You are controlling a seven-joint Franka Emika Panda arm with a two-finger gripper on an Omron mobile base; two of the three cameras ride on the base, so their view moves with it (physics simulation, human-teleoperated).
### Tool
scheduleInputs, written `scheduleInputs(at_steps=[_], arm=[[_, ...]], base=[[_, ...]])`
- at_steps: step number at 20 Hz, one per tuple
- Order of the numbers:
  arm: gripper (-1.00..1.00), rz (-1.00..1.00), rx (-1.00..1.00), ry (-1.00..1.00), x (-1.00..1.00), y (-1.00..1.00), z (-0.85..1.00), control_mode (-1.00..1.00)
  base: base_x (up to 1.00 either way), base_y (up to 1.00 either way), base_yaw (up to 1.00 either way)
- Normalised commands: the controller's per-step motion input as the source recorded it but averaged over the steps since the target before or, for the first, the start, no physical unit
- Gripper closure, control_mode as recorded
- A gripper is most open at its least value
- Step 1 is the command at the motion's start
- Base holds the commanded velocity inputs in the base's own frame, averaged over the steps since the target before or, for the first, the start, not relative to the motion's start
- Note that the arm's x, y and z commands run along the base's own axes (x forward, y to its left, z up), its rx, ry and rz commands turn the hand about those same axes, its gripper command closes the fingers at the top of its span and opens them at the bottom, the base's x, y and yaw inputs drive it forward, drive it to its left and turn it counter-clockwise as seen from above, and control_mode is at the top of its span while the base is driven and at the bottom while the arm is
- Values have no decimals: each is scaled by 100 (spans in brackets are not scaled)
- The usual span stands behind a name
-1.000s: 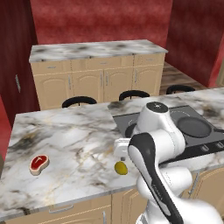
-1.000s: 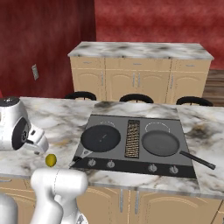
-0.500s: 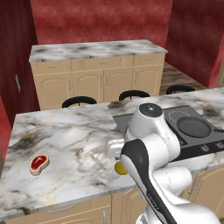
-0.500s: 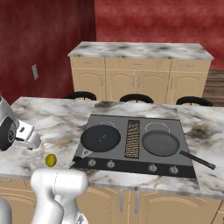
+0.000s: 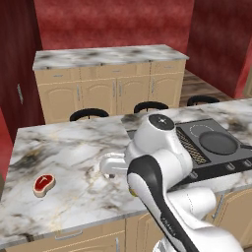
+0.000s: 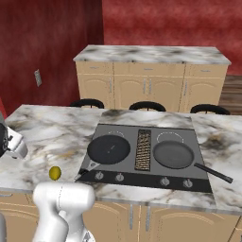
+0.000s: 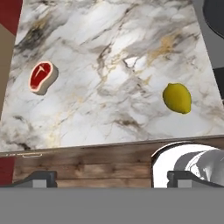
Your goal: Place both pans onto different burners. Then place the lemon and the steak on different pans.
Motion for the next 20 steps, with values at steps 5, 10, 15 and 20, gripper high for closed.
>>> scheduleInputs(at_steps=[5,10,15,20], arm=[[-100,0,-1,0,-4,83,0,-100],[-100,0,8,0,0,68,0,-100],[-100,0,1,-2,-10,61,0,-100],[-100,0,1,-7,-7,35,0,-100]], base=[[0,0,0],[0,0,0],[0,0,0],[0,0,0]])
